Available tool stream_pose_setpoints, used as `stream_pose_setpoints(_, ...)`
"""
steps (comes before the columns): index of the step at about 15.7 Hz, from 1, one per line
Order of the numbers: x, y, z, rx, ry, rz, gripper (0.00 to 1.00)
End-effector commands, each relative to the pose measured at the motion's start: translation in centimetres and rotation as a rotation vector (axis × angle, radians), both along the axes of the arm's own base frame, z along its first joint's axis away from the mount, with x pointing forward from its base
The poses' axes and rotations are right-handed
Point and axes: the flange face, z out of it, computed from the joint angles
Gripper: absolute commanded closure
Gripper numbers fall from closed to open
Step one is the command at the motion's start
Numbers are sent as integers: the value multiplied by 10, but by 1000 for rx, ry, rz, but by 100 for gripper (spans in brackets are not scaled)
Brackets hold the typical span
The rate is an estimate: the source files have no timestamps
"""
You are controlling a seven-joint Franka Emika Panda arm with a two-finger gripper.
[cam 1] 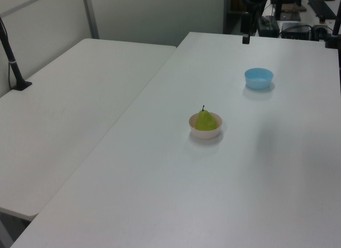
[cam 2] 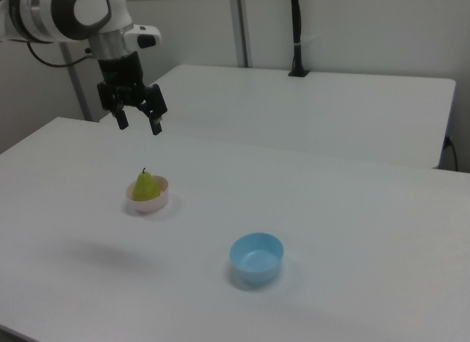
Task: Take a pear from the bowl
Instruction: 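Move the open gripper toward the pink bowl holding the green pear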
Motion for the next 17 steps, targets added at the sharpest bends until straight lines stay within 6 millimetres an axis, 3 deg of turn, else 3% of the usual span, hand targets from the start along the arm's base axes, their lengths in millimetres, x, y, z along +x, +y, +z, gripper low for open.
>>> stream_pose_setpoints(1, -9, -4, 3, 11, 8, 11, 0)
stream_pose_setpoints(10, -10, -4, 6, 13, 0, 13, 0)
stream_pose_setpoints(17, 5, 15, -9, 27, -23, 41, 0)
